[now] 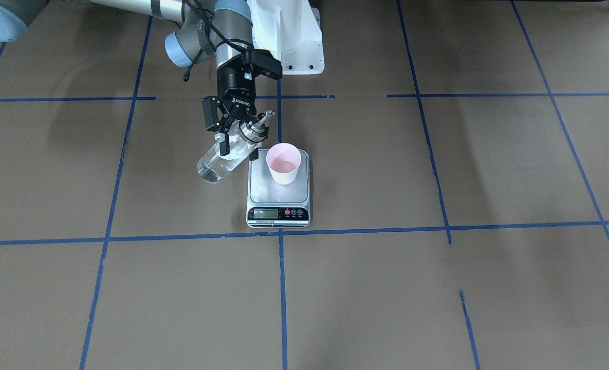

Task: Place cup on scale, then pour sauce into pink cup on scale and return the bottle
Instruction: 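Turn the bottle upright and carry it back to its spot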

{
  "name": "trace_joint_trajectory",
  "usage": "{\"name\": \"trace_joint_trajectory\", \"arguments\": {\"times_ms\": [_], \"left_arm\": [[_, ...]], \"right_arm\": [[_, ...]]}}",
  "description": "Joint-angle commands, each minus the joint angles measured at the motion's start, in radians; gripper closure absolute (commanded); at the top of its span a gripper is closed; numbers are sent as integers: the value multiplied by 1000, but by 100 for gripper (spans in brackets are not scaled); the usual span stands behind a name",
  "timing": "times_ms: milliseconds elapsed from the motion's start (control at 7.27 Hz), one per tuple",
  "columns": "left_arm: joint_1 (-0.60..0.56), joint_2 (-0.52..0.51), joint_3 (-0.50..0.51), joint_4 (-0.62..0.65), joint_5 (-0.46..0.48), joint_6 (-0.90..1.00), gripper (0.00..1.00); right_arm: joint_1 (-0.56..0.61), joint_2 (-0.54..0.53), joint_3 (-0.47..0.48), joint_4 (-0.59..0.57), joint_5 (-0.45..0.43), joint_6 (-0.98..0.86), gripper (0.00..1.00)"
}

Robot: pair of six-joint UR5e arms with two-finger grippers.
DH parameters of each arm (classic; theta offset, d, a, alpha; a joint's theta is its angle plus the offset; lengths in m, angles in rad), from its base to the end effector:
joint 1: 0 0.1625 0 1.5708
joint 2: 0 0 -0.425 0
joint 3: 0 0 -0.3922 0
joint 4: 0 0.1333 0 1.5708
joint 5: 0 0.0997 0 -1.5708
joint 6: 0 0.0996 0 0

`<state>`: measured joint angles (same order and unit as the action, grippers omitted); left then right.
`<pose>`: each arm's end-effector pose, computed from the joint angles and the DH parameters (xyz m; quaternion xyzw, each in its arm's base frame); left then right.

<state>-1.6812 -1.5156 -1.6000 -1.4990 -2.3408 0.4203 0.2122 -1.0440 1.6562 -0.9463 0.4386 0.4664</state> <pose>-0.1144 -0.4510 0.6779 0.0547 0.3739 0.1247 0.9174 -0.5466 -0.3464 0.2242 0.6450 -0.1197 -0.0162 0.7546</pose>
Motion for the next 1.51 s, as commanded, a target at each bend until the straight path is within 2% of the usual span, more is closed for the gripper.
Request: {"name": "trace_joint_trajectory", "arguments": {"times_ms": [0,138,413,825,1100,1375], "left_arm": [[0,0,2,-3,0,2,0],[-2,2,2,-3,0,5,0],[0,2,0,-4,0,6,0],[0,0,0,-9,0,6,0],[0,0,0,-10,0,6,0],[0,-2,-2,-10,-2,6,0]], "right_arm": [[12,-36,42,4,49,235,100],[32,-57,63,4,98,341,100],[39,-118,95,3,139,385,100],[59,-282,143,4,149,506,100],[73,-344,146,4,178,753,100],[76,-443,168,9,180,802,100]]}}
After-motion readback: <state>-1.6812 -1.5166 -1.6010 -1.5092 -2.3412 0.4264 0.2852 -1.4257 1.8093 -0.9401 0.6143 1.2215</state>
